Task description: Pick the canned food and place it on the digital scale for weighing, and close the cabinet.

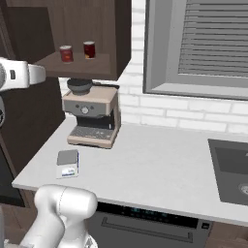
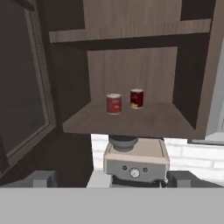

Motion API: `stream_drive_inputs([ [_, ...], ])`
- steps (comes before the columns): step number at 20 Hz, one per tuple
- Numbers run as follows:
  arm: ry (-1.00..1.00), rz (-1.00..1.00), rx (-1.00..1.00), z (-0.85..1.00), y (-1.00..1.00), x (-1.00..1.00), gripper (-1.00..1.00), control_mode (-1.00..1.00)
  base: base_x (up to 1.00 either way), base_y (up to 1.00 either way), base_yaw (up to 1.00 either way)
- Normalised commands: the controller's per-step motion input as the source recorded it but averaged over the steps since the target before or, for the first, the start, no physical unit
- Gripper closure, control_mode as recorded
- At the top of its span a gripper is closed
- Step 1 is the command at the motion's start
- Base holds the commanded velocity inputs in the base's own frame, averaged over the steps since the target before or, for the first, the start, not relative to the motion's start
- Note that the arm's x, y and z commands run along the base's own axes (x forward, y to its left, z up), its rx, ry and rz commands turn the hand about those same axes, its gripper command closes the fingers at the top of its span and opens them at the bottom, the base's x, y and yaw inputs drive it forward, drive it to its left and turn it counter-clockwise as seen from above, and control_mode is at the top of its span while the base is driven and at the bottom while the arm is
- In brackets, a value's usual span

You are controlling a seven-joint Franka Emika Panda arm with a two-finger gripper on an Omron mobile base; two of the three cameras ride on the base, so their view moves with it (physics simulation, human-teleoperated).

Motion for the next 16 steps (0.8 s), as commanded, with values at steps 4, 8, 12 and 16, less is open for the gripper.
stream_drive_inputs([
  [4, -0.01, 0.0, 0.05, 0.06, 0.11, 0.22, -1.0, -1.0, 0.0, 0.0, 0.0],
  [8, 0.09, 0.0, 0.0, -0.01, 0.38, 0.82, -1.0, -1.0, 0.0, 0.0, 0.0],
  [12, -0.06, 0.0, -0.04, 0.08, 0.12, 0.68, -1.0, -1.0, 0.0, 0.0, 0.0],
  [16, -0.03, 0.0, 0.0, 0.0, 0.02, 0.85, -1.0, -1.0, 0.0, 0.0, 0.0],
])
